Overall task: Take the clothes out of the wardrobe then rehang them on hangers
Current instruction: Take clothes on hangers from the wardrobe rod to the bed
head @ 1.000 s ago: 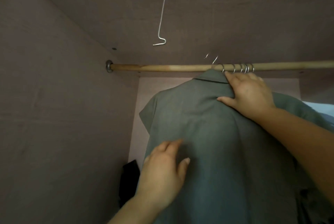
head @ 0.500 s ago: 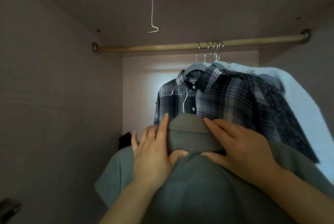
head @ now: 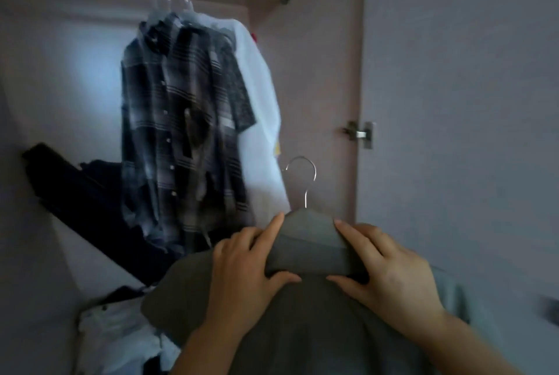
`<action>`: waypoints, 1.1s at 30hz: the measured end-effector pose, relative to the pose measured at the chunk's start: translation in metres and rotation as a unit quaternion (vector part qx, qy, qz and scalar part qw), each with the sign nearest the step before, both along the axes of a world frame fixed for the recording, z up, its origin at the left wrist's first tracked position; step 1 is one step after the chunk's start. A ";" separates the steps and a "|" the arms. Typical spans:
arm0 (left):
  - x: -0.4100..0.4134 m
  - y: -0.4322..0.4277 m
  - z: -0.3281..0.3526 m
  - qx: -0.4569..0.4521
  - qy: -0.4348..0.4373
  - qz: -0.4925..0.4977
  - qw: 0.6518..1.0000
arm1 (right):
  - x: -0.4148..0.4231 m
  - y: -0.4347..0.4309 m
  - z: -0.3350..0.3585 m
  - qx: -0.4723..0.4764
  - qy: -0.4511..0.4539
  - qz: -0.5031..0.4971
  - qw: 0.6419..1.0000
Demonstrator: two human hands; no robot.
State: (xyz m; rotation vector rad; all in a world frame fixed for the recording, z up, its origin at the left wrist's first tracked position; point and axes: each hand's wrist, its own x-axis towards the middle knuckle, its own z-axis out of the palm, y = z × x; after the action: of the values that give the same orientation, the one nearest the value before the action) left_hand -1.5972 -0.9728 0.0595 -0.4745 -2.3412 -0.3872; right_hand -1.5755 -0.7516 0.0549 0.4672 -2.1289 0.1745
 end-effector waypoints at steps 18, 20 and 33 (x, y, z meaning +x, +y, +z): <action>0.296 0.367 -0.043 -0.040 0.026 -0.540 0.840 | 0.476 0.222 -0.043 -0.088 -0.108 -0.528 0.838; 0.353 0.393 -0.043 -0.031 0.037 -0.584 0.810 | 0.541 0.223 -0.039 -0.092 -0.102 -0.577 0.805; 0.785 0.448 -0.057 0.015 0.032 -0.793 0.608 | 0.960 0.135 -0.038 -0.110 -0.116 -0.813 0.560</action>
State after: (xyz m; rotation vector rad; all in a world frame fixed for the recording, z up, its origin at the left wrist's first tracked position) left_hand -0.8126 -0.5247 0.0029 -2.4101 -1.1393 -1.1026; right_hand -0.6151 -0.6162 0.0170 -1.7971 -1.8777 -0.5938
